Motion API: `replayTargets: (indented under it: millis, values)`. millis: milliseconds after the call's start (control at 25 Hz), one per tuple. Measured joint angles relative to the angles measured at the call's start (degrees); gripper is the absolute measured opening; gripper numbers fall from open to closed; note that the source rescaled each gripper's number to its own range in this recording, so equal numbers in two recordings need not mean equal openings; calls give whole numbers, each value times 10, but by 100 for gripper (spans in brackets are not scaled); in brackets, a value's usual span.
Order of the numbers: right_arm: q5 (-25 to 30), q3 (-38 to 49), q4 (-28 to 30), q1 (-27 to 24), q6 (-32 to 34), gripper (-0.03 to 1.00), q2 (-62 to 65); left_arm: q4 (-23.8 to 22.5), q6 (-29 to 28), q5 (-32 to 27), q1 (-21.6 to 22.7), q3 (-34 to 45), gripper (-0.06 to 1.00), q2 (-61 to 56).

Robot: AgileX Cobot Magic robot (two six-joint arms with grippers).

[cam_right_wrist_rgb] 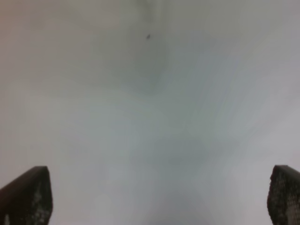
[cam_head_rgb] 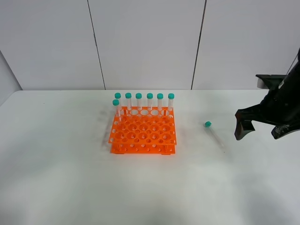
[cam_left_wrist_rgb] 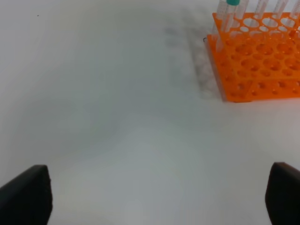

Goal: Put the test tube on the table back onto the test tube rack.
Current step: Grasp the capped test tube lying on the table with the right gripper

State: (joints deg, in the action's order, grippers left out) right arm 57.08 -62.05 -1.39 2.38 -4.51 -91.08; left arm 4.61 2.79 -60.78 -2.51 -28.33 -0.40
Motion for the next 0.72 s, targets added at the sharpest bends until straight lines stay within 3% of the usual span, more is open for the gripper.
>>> replayTargets:
  millis: [320, 720]
  values:
    - [-32, -77, 2, 2, -15, 100, -109, 0, 0, 0, 0, 0, 100, 0]
    - [-119, -80, 9, 30, -24, 100, -152, 0, 0, 0, 0, 0, 100, 0]
